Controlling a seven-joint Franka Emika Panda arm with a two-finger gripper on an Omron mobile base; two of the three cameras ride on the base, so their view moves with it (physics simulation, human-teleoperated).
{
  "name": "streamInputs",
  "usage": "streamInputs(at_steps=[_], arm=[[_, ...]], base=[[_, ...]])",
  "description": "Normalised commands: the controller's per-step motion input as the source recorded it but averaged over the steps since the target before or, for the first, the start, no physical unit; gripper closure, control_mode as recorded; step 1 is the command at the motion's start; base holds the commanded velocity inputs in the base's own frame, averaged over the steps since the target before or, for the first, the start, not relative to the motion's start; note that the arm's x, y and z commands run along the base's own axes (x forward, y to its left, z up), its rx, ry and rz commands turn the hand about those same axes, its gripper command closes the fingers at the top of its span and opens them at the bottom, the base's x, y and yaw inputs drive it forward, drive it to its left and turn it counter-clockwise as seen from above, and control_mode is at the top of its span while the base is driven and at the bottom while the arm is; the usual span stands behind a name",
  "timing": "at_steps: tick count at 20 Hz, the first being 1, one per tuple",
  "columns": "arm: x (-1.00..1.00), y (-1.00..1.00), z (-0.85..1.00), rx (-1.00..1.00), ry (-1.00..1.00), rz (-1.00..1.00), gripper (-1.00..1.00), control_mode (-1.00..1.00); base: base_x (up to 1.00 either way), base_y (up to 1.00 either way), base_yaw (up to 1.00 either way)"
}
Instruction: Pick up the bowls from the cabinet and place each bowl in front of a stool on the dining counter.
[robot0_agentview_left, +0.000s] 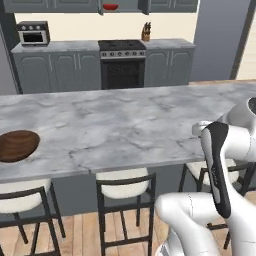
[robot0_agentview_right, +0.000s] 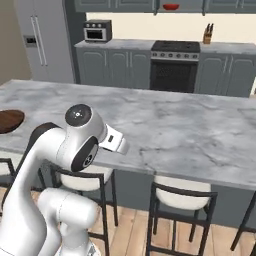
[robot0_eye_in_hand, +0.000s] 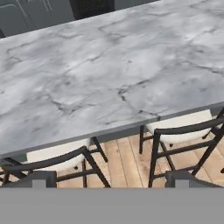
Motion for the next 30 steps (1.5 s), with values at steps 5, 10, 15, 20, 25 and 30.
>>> streamInputs(at_steps=[5, 10, 15, 20, 25, 30], arm=[[0.0, 0.0, 0.0, 0.0, 0.0, 0.0, -1.0, 1.0], [0.0, 0.0, 0.0, 0.0, 0.0, 0.0, -1.0, 1.0], [0.0, 0.0, 0.0, 0.0, 0.0, 0.0, -1.0, 1.0], [0.0, 0.0, 0.0, 0.0, 0.0, 0.0, -1.0, 1.0], [0.0, 0.0, 0.0, 0.0, 0.0, 0.0, -1.0, 1.0], [0.0, 0.0, 0.0, 0.0, 0.0, 0.0, -1.0, 1.0]], base=[[-0.19, -1.0, -0.12], [-0.24, -1.0, 0.0], [-0.62, -1.0, 0.0], [-0.43, -1.0, 0.0], [0.0, -1.0, 0.0], [0.0, -1.0, 0.0]])
